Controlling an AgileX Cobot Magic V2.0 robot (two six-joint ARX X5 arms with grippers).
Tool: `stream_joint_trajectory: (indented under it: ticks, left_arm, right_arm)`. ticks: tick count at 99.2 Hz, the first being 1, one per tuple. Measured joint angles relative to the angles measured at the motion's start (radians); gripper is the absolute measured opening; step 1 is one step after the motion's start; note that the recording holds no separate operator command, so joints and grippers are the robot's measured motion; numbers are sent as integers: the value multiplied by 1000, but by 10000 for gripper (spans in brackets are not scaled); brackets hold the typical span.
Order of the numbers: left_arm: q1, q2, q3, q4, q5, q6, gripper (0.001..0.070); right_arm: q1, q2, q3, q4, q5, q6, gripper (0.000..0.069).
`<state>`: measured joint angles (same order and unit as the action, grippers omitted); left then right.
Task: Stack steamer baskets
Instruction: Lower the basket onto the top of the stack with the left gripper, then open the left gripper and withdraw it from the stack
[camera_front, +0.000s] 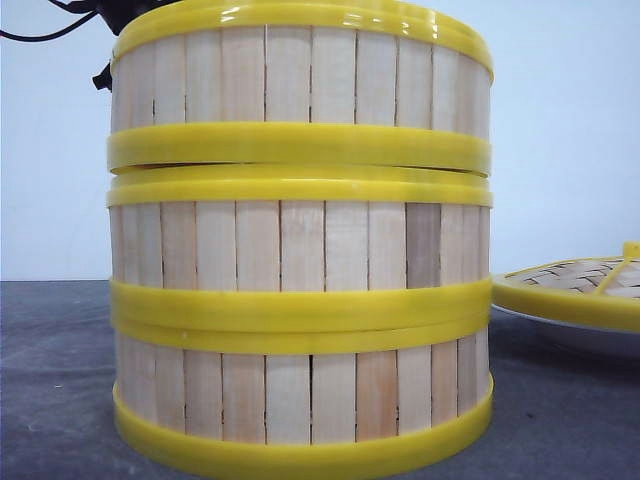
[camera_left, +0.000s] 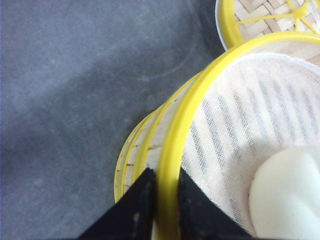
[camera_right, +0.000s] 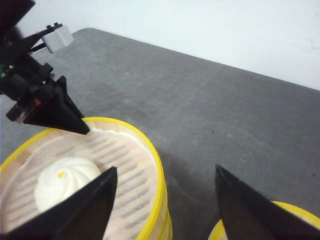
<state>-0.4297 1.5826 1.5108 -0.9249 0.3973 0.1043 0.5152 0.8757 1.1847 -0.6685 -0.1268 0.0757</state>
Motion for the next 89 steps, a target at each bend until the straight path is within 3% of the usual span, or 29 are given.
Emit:
stream_joint_trajectory:
  ticks: [49, 54, 65, 69, 89]
  left_arm:
    - [-1, 23, 0, -8, 2, 0, 44]
    - [-1, 23, 0, -6, 6, -2, 87]
    - [-1, 23, 0, 9, 18, -2, 285]
    - [-1, 23, 0, 14, 19, -2, 328]
    - [10, -9, -2, 70, 19, -10, 381]
  right_arm:
    - [0, 0, 0, 0, 22, 0, 383]
    - [0, 0, 0, 0, 22, 0, 383]
    - [0, 0, 0, 0, 22, 0, 383]
    - [0, 0, 0, 0, 22, 0, 383]
    - [0, 0, 0, -2, 43, 4, 383]
